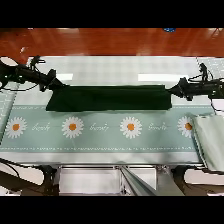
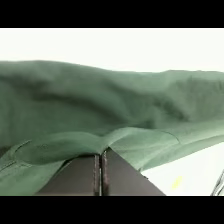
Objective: Fold the shirts.
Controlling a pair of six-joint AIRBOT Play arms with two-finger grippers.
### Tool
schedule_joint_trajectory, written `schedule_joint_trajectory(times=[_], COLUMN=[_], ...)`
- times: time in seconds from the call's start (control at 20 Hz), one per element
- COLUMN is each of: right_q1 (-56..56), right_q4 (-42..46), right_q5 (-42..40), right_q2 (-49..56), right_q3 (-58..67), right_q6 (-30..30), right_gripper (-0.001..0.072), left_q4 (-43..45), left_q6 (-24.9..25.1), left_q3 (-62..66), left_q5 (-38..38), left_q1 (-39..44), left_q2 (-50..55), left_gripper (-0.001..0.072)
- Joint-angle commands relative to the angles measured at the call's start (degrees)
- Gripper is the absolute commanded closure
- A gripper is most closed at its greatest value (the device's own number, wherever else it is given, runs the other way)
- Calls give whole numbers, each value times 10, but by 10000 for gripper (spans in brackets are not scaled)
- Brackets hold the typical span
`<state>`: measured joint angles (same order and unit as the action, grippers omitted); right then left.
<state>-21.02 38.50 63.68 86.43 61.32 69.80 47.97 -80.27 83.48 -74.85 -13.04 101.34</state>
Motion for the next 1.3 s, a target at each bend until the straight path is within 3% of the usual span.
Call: schedule_joint_trajectory(times=[0.0,0.05,0.15,0.35,0.5,0.65,0.8,0.95,1.25], right_q1=[2,1,-12,-85,-122,-121,-116,-98,-23], right_q4=[-11,-11,-11,0,84,171,139,92,62], right_q5=[-48,-61,-45,112,93,5,-37,-32,-51], right_q2=[38,40,39,25,-38,-77,-61,-10,52], right_q3=[9,9,28,130,123,54,-21,-38,-26], right_q6=[0,0,9,24,32,83,82,52,43], right_gripper=[294,294,295,295,295,295,295,295,295], left_q4=[0,2,2,2,3,2,3,6,6], left_q6=[-4,-6,-32,-31,6,42,70,78,76], left_q3=[21,22,41,79,50,-66,-239,-373,-419], left_q5=[-4,-8,-33,-80,-84,-16,122,235,199], left_q1=[5,2,-18,-92,-109,-82,-28,11,27], left_q2=[43,44,40,-32,-135,-281,-451,-546,-511], left_gripper=[262,196,198,199,199,199,198,198,199])
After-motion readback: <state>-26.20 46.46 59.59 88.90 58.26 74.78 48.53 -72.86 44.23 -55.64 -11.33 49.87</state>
